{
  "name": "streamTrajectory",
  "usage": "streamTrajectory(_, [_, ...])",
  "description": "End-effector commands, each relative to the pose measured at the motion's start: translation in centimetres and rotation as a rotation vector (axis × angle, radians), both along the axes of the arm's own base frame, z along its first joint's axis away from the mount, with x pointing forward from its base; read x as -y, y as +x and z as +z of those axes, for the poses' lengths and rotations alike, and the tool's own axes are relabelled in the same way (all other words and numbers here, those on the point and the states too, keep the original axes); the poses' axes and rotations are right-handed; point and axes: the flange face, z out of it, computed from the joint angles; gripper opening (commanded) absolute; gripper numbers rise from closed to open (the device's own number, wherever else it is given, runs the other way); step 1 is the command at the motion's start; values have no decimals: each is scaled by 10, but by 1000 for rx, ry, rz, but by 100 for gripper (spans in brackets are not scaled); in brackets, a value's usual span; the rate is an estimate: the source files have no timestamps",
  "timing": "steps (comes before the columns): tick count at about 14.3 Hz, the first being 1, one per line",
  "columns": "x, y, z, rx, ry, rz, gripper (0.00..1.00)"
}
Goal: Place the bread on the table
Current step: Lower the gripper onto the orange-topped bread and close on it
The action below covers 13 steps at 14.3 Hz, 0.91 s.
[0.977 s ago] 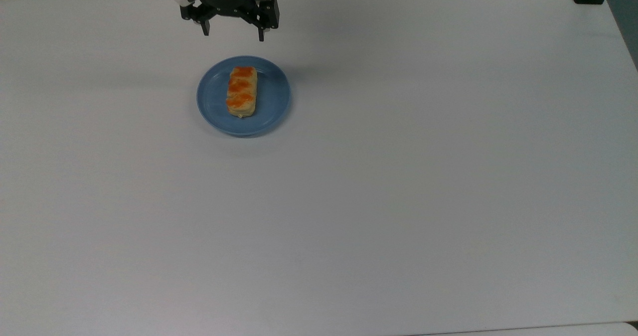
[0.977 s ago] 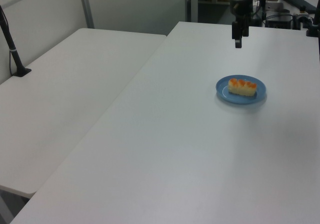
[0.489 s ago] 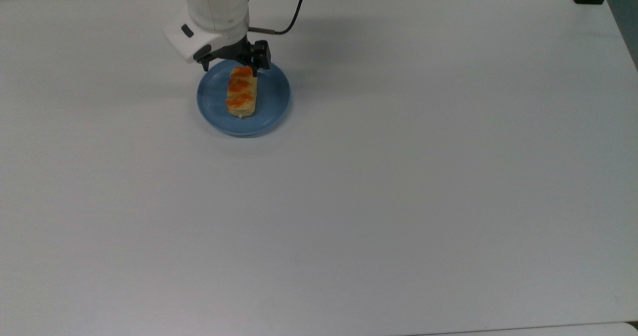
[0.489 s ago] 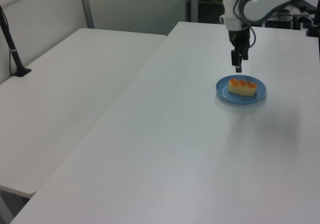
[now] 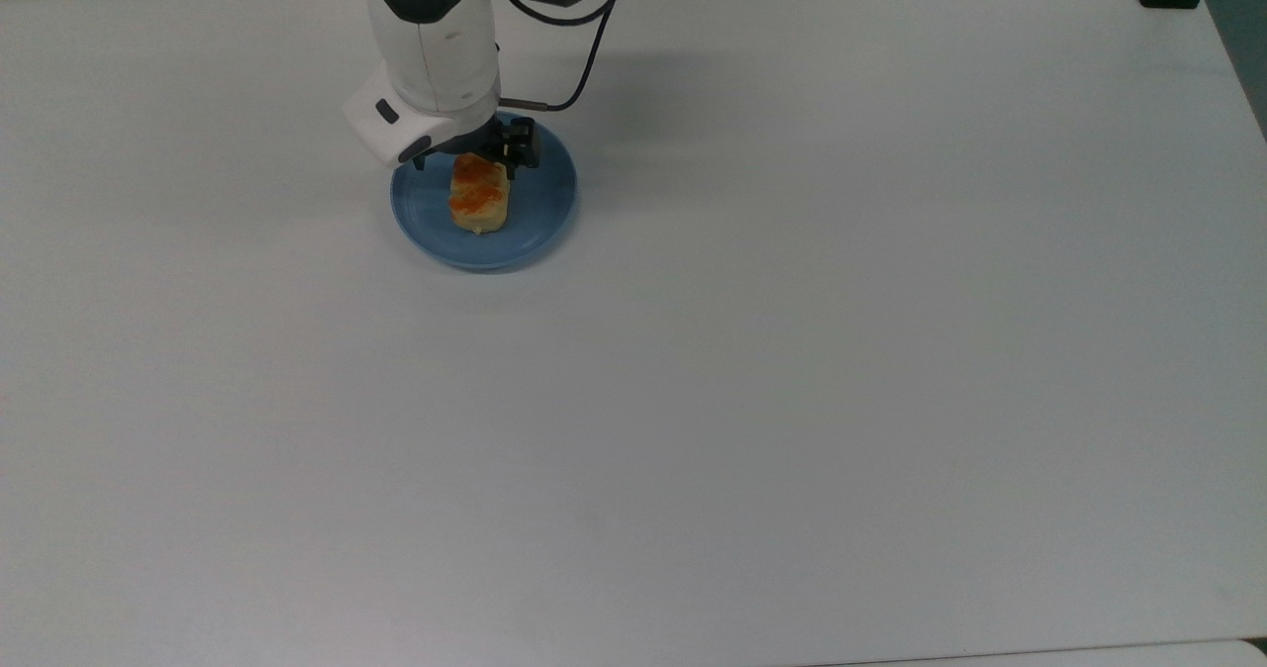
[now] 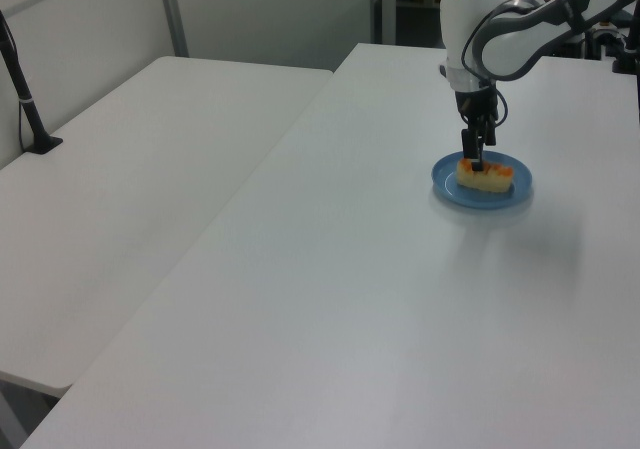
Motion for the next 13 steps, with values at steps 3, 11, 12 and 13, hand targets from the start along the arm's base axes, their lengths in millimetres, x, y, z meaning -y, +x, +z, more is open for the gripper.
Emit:
streamTrajectory(3, [-10, -10, -23, 27, 0, 39, 89])
streamTrajectory(11, [-13, -10, -9, 51, -1, 45, 28])
streamTrajectory(12, [-13, -11, 10, 34, -2, 49, 28])
streamTrajectory(13, [-13, -9, 23, 16, -3, 43, 27])
